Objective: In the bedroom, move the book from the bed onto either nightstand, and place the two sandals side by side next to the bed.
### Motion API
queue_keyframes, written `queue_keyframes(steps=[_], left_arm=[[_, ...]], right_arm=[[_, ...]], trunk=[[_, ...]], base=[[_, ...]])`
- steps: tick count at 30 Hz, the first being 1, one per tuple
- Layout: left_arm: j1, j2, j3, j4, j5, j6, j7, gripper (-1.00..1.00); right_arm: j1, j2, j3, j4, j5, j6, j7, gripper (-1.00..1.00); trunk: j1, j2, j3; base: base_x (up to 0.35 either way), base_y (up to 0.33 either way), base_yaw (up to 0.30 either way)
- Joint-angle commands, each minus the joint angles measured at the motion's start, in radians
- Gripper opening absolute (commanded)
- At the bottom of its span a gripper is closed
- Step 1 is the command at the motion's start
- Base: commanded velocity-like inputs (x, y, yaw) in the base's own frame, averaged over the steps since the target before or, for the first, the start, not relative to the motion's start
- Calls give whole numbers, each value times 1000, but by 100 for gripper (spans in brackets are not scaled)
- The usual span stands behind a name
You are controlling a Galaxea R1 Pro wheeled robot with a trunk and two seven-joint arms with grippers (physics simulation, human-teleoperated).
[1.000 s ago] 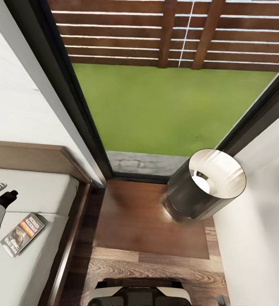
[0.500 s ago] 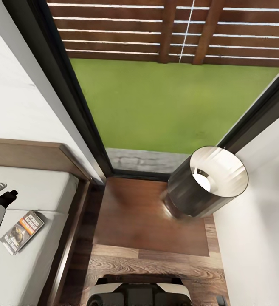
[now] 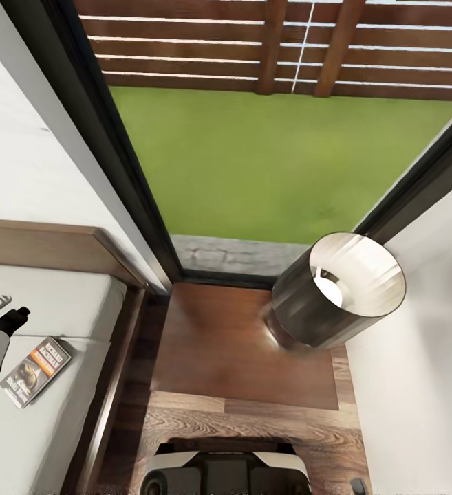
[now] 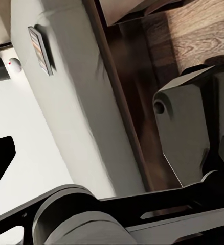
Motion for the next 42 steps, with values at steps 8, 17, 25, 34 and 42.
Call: queue_keyframes(steps=[8, 17, 25, 34, 42], left_arm=[[0, -20, -48, -73, 12, 8, -72, 100], [0, -23, -73, -96, 10, 2, -115, 100], [0, -21, -67, -95, 9, 1, -109, 100], [0, -18, -65, -95, 8, -27, -106, 100], [0, -17, -65, -95, 7, -38, -104, 100]], right_arm=[[0, 0, 8, 0, -10, 10, -1, 100], [0, 0, 8, 0, -10, 10, -1, 100], [0, 0, 8, 0, -10, 10, -1, 100], [0, 0, 8, 0, -10, 10, -1, 100], [0, 0, 8, 0, -10, 10, -1, 100]], trunk=[[0, -2, -14], [0, -2, -28], [0, -2, -37], [0, -2, -47], [31, -58, -75]], base=[[0, 0, 0], [0, 0, 0], [0, 0, 0], [0, 0, 0], [0, 0, 0]])
